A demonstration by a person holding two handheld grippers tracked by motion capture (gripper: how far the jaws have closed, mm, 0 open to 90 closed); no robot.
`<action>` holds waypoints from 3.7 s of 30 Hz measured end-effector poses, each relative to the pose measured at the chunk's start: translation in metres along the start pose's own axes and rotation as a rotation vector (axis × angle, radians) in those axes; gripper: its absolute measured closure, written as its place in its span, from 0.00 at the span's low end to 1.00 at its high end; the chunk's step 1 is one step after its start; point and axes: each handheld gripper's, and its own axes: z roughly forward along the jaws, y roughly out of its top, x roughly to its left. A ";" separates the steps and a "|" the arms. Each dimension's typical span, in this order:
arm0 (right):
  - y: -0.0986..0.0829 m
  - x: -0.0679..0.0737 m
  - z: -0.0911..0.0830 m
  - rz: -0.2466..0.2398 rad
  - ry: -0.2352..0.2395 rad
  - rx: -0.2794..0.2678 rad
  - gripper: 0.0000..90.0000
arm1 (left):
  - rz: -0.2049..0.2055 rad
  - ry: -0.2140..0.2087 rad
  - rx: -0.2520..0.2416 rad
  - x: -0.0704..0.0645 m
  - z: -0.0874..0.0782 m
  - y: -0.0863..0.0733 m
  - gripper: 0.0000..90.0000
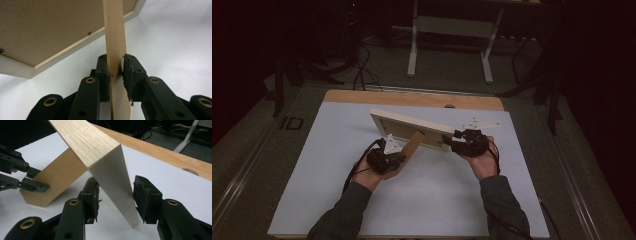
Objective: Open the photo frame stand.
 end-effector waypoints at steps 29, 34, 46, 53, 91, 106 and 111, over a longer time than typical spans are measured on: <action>-0.004 0.007 -0.002 -0.026 -0.001 -0.001 0.62 | 0.000 -0.009 0.002 -0.002 0.002 -0.004 0.85; -0.005 0.007 -0.002 -0.030 -0.003 -0.005 0.62 | -0.001 -0.009 0.003 -0.002 0.002 -0.005 0.85; -0.006 0.008 -0.002 -0.034 -0.002 -0.010 0.61 | -0.005 -0.017 0.000 -0.001 0.001 -0.005 0.85; -0.006 0.008 -0.002 -0.037 0.000 -0.008 0.61 | -0.004 -0.021 -0.005 -0.001 0.002 -0.005 0.82; -0.034 -0.008 -0.013 -0.015 0.011 0.049 0.73 | -0.118 -0.095 -0.128 0.017 -0.020 -0.007 0.76; -0.037 -0.014 -0.008 -0.003 -0.007 0.075 0.88 | -0.169 -0.067 -0.158 0.030 -0.030 -0.007 0.77; -0.037 -0.016 -0.006 0.004 -0.017 0.071 0.91 | -0.184 -0.042 -0.163 0.034 -0.032 -0.006 0.77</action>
